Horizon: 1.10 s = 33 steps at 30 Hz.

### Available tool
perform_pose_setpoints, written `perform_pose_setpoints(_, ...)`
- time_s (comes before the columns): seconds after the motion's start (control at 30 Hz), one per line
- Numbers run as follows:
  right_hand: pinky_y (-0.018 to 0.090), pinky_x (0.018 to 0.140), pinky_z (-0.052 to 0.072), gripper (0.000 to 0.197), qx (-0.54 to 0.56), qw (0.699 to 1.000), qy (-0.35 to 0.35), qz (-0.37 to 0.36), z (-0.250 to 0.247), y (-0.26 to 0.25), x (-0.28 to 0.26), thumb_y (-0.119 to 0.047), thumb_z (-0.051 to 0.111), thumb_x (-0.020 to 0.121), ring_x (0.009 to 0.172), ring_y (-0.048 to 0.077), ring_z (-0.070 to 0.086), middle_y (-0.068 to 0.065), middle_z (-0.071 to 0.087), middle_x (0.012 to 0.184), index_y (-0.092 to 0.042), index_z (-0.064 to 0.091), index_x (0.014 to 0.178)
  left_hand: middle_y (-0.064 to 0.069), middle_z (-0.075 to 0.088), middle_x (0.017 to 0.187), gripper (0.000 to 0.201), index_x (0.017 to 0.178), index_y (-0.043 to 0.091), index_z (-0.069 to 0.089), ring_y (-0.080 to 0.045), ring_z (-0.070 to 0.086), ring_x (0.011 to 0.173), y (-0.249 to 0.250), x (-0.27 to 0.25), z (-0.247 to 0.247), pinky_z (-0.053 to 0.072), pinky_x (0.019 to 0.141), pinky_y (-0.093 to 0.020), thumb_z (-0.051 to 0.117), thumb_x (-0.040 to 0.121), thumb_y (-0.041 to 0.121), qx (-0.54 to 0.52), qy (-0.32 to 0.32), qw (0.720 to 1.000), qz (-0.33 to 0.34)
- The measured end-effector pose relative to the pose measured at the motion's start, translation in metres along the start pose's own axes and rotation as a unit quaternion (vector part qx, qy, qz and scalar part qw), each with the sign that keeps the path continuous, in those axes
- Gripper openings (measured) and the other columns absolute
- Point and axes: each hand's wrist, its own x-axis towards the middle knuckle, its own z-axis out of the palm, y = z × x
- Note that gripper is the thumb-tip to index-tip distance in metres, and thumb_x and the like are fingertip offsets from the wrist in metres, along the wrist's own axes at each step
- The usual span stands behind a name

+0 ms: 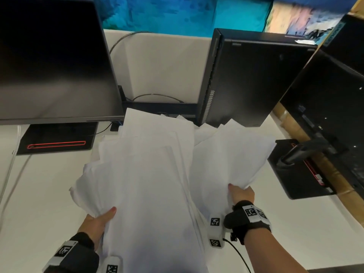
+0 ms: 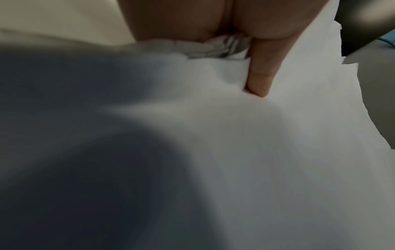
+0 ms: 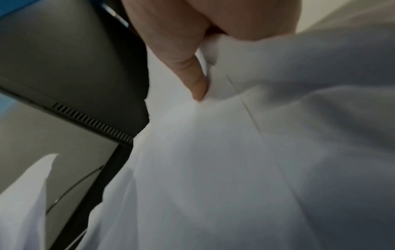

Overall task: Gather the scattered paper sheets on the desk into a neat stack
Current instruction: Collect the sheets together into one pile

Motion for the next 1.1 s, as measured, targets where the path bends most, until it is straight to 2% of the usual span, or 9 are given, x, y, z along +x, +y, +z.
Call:
perform_pose_setpoints(0.2, 0.039, 0.089, 0.046, 0.032, 0.083, 0.990, 0.100, -0.062, -0.012, 0.009, -0.012, -0.014, 0.060, 0.084, 0.103, 0.039, 0.060, 0.022, 0.063, 0.115, -0.004, 0.058, 0.114, -0.025, 0.054, 0.128, 0.062, 0.132, -0.001, 0.042, -0.043, 0.051, 0.115, 0.000, 0.002, 0.002, 0.037, 0.103, -0.054, 0.068, 0.078, 0.014, 0.001, 0.014, 1.000, 0.001)
perform_pose_setpoints(0.3, 0.034, 0.087, 0.045, 0.031, 0.135, 0.977, 0.132, -0.094, -0.019, 0.006, -0.019, -0.017, 0.060, 0.083, 0.100, 0.035, 0.061, 0.018, 0.065, 0.112, -0.010, 0.059, 0.113, -0.025, 0.053, 0.130, 0.064, 0.133, -0.001, 0.040, -0.043, 0.051, 0.114, 0.002, 0.002, 0.003, 0.037, 0.103, -0.055, 0.068, 0.078, 0.015, 0.007, 0.018, 1.000, -0.002)
perform_pose_setpoints(0.43, 0.032, 0.088, 0.044, 0.029, 0.208, 0.958, 0.148, -0.128, -0.027, -0.009, -0.027, -0.017, 0.058, 0.086, 0.093, 0.024, 0.057, 0.005, 0.060, 0.103, -0.013, 0.056, 0.114, -0.026, 0.055, 0.126, 0.055, 0.130, -0.002, 0.044, -0.041, 0.053, 0.109, 0.003, 0.003, 0.001, 0.038, 0.100, -0.054, 0.065, 0.081, 0.012, 0.004, 0.003, 1.000, -0.008)
perform_pose_setpoints(0.57, 0.038, 0.095, 0.048, 0.020, 0.269, 0.934, 0.183, -0.147, -0.035, -0.027, -0.029, -0.017, 0.060, 0.082, 0.100, 0.026, 0.062, 0.002, 0.062, 0.103, -0.031, 0.053, 0.094, -0.028, 0.055, 0.125, 0.054, 0.129, -0.003, 0.045, -0.044, 0.053, 0.111, 0.004, 0.003, 0.003, 0.038, 0.100, -0.057, 0.066, 0.080, 0.010, 0.016, 0.015, 1.000, 0.000)
perform_pose_setpoints(0.63, 0.040, 0.098, 0.048, 0.025, 0.308, 0.922, 0.194, -0.135, -0.038, -0.035, -0.030, -0.017, 0.062, 0.081, 0.105, 0.026, 0.062, 0.003, 0.064, 0.109, -0.036, 0.053, 0.096, -0.028, 0.055, 0.125, 0.055, 0.128, -0.003, 0.045, -0.045, 0.052, 0.112, 0.004, 0.003, 0.004, 0.037, 0.101, -0.058, 0.067, 0.080, 0.011, 0.023, 0.018, 1.000, 0.002)
perform_pose_setpoints(0.73, 0.038, 0.100, 0.047, 0.046, 0.351, 0.907, 0.200, -0.117, -0.043, -0.041, -0.031, -0.016, 0.062, 0.083, 0.107, 0.022, 0.061, 0.005, 0.062, 0.121, -0.021, 0.048, 0.126, -0.029, 0.055, 0.125, 0.055, 0.129, -0.005, 0.044, -0.046, 0.051, 0.113, 0.006, 0.004, 0.004, 0.037, 0.101, -0.057, 0.066, 0.080, 0.010, 0.031, 0.016, 0.999, 0.000)
perform_pose_setpoints(0.77, 0.037, 0.100, 0.047, 0.050, 0.359, 0.904, 0.202, -0.115, -0.044, -0.042, -0.031, -0.016, 0.062, 0.083, 0.108, 0.022, 0.061, 0.005, 0.061, 0.123, -0.018, 0.046, 0.130, -0.029, 0.055, 0.124, 0.055, 0.129, -0.006, 0.044, -0.046, 0.051, 0.113, 0.007, 0.004, 0.003, 0.037, 0.101, -0.057, 0.065, 0.081, 0.010, 0.034, 0.021, 0.999, 0.002)
perform_pose_setpoints(0.97, 0.035, 0.099, 0.047, 0.043, 0.351, 0.912, 0.193, -0.089, -0.045, -0.040, -0.037, -0.015, 0.062, 0.083, 0.106, 0.022, 0.061, 0.006, 0.063, 0.121, -0.012, 0.053, 0.125, -0.030, 0.052, 0.127, 0.057, 0.130, -0.007, 0.042, -0.047, 0.050, 0.114, 0.008, 0.007, -0.002, 0.037, 0.101, -0.054, 0.064, 0.082, 0.013, 0.046, 0.058, 0.997, -0.003)
perform_pose_setpoints(1.1, 0.030, 0.092, 0.046, 0.046, 0.341, 0.926, 0.151, -0.057, -0.037, -0.029, -0.041, -0.014, 0.064, 0.082, 0.097, 0.020, 0.058, 0.000, 0.060, 0.110, -0.012, 0.050, 0.126, -0.028, 0.054, 0.126, 0.060, 0.131, -0.004, 0.041, -0.047, 0.051, 0.112, 0.010, 0.002, 0.001, 0.038, 0.101, -0.058, 0.066, 0.081, 0.017, 0.033, 0.061, 0.998, -0.006)
